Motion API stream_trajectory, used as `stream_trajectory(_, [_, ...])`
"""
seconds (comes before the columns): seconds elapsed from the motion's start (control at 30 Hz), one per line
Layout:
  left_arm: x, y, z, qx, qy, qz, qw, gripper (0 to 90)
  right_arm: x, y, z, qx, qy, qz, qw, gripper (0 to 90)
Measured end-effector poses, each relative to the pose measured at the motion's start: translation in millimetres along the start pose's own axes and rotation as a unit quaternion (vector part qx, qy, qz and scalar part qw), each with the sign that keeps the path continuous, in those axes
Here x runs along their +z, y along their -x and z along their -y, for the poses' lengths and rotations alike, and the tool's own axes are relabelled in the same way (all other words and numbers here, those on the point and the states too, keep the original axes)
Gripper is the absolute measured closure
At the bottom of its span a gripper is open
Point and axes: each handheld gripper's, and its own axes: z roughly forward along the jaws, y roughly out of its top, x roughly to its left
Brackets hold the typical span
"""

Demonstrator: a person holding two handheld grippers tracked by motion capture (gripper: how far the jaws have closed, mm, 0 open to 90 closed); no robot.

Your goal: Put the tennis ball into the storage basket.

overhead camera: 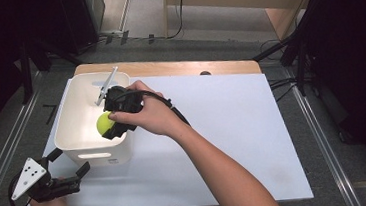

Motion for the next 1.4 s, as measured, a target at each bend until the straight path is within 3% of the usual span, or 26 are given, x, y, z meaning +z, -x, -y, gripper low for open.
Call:
stream_trajectory(0.2, [-0.2, 0.0, -0.1, 0.0, -0.001, 0.0, 1.0, 0.0, 6.1, -0.6, 0.2, -0.007, -0.011, 0.003, 0.9999, 24.0])
stream_trajectory(1.4, [-0.2, 0.1, -0.1, 0.0, -0.001, 0.001, 1.0, 0.0, 28.6, 0.9, 11.1, 0.002, -0.042, 0.008, 0.9991, 23.6])
